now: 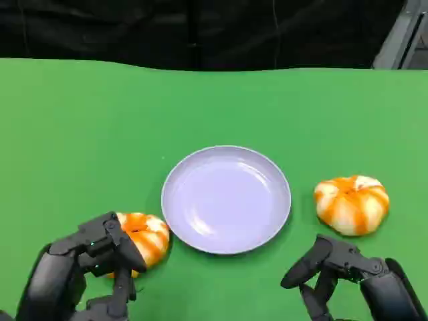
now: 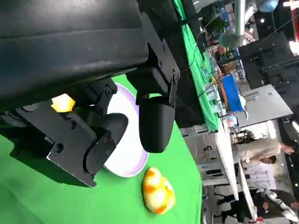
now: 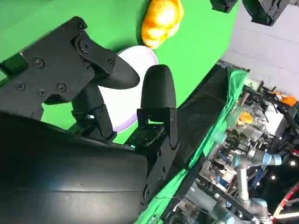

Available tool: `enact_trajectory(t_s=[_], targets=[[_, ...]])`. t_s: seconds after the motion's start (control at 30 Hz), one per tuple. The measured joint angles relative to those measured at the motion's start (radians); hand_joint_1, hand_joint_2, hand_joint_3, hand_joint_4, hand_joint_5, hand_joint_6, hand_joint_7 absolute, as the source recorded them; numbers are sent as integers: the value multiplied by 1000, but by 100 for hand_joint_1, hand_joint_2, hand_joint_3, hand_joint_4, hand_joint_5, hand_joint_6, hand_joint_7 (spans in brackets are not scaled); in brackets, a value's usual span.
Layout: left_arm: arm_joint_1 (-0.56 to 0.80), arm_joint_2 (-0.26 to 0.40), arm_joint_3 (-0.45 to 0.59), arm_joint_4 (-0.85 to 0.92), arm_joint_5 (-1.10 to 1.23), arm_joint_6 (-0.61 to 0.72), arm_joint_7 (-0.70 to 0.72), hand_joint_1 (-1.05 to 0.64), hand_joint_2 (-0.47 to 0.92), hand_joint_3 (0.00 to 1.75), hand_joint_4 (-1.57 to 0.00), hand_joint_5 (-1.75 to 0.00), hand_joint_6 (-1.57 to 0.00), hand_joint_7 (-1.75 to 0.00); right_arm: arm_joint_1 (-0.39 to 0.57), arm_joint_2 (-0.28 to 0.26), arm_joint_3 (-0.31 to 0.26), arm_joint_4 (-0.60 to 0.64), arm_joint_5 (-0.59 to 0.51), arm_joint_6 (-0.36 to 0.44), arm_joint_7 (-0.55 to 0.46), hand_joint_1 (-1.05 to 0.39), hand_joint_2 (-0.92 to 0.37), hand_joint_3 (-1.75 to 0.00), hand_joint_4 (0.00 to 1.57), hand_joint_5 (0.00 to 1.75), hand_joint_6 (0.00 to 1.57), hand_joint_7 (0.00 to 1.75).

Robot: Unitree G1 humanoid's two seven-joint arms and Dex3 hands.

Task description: Grasp the bread from the table and place it into the plate.

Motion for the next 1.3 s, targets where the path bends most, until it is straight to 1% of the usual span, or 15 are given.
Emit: enact_trajectory(t_s=[0.37, 0.57, 0.6, 0.67, 0.77, 0.83, 0.9, 0.93, 1.0, 1.03, 1.07, 1.13, 1.23, 1.3], targets=[[-3, 1, 0, 3, 31, -13, 0, 5, 43, 137, -86, -172, -77, -150, -1, 0, 1, 0, 1, 0, 0, -11, -42, -119, 83, 159, 74, 119], [-3, 1, 1, 3, 34, -16, 0, 4, 44, 136, -85, -169, -77, -147, -1, 0, 1, 0, 1, 0, 0, -11, -42, -119, 84, 161, 74, 119], [-3, 1, 1, 3, 36, -16, 0, 5, 44, 135, -84, -164, -77, -142, -1, 0, 1, 0, 1, 0, 0, -12, -42, -119, 84, 161, 74, 119], [-3, 1, 4, 3, 46, -16, 1, 5, 44, 134, -82, -160, -75, -137, -1, 0, 2, 0, 1, 0, 0, -12, -42, -118, 83, 161, 74, 119], [-4, 1, 6, 4, 48, -16, 8, 1, 48, 120, -76, -141, -73, -113, -1, 0, 3, 0, 0, 0, 0, -12, -43, -118, 84, 159, 73, 119], [-8, 0, 6, 7, 43, -16, 10, -2, 49, 113, -74, -117, -71, -85, -1, 0, 3, 0, -1, 0, 0, -11, -43, -118, 85, 161, 73, 119], [-8, 0, 7, 7, 66, -16, 28, -2, 49, 109, -69, -104, -66, -69, -2, 0, 3, 0, 0, 0, 0, -12, -43, -118, 84, 161, 73, 119], [-8, 0, 8, 7, 78, -16, 37, -2, 50, 107, -68, -100, -65, -63, -3, 0, 3, 0, 0, 0, 0, -12, -43, -118, 84, 161, 73, 119], [-8, 0, 8, 7, 87, -16, 47, -2, 50, 106, -68, -97, -64, -60, -4, 0, 4, 0, 0, 0, 0, -12, -43, -118, 84, 161, 73, 119], [-8, 0, 8, 7, 87, -16, 48, -5, 56, 91, -61, -87, -57, -50, -4, 0, 5, 0, -1, 0, 0, -12, -42, -118, 84, 160, 73, 119], [-8, 0, 8, 7, 94, -17, 50, -7, 65, 69, -57, -74, -53, -36, -4, 0, 6, 0, -1, 0, 0, -11, -42, -118, 83, 160, 73, 119], [-9, 0, 10, 9, 120, -29, 65, -8, 77, 44, -51, -59, -50, -18, -4, 1, 9, 0, -1, 1, 0, -11, -42, -118, 83, 159, 73, 119], [-13, 10, 17, 24, 162, -54, 81, -10, 85, 23, -41, -49, -44, -6, -4, 4, 14, 0, -1, 2, 0, -11, -42, -118, 83, 159, 73, 119], [-19, 29, 22, 36, 201, -62, 90, -17, 89, 13, -34, -43, -39, -1, -4, 4, 15, 0, -1, 2, 0, -11, -42, -119, 83, 159, 73, 119]])
